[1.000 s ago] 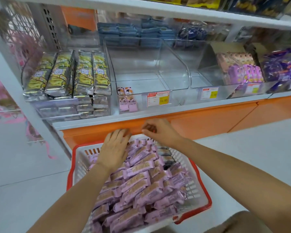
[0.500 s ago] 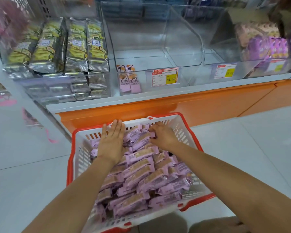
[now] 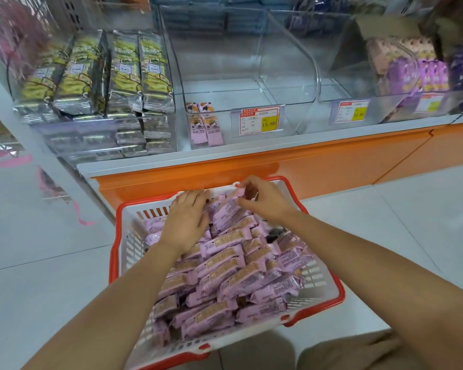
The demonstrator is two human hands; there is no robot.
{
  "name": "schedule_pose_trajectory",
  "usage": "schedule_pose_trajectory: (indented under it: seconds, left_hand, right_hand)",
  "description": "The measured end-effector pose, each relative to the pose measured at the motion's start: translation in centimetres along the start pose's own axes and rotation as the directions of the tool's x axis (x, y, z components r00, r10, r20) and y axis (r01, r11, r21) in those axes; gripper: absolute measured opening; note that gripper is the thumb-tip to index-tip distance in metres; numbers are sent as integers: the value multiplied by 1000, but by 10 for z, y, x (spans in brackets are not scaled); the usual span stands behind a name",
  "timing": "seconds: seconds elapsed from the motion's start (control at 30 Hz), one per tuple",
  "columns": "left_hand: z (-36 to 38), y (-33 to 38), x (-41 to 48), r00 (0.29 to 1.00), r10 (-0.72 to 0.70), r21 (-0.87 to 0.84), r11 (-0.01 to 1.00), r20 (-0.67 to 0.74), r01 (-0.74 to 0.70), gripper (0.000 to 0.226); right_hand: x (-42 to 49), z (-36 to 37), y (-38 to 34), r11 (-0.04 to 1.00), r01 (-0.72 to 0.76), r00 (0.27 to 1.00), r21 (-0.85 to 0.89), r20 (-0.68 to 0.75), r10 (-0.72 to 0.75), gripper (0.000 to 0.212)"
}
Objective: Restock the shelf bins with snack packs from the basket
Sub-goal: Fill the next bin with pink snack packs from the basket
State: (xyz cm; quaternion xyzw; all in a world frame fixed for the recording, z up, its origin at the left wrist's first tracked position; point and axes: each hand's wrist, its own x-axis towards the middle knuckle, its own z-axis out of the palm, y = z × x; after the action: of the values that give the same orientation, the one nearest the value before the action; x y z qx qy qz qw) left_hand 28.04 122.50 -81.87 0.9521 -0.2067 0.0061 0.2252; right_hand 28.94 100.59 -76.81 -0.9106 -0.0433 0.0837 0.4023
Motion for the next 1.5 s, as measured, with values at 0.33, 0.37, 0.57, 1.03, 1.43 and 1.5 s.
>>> schedule_pose_trajectory:
  seconds: [0.33,0.37,0.57,1.03,1.43,1.5]
  left_hand:
    - [-31,63,17,997,-83,-705,706,0,59,30]
    - [-35,68,19,993,-115,-742,666,1,78,28]
    - [-51,76,23,978,-201,-830,554,-54,68,11]
    - [-108,68,28,731,190,141,982,-656,-128,39]
    - [-116,39,46,868,207,526,848,-451,71,79]
    - [-117,38,46,868,211,535,842,-450,72,79]
  right_hand:
    - [-8,-37,-48,936,116,986,332,-152,-68,43]
    - [-11,-40,-52,931,125,986,344,-149,-77,44]
    - [-25,-46,-52,973,155,987,174,-67,-145,53]
    - [-21,-98,-120,902,391,897,183,-294,-330,31]
    - [73,-123,-166,977,180,913,-112,-350,-208,18]
    - [83,-121,-165,975,138,923,-176,-335,-191,18]
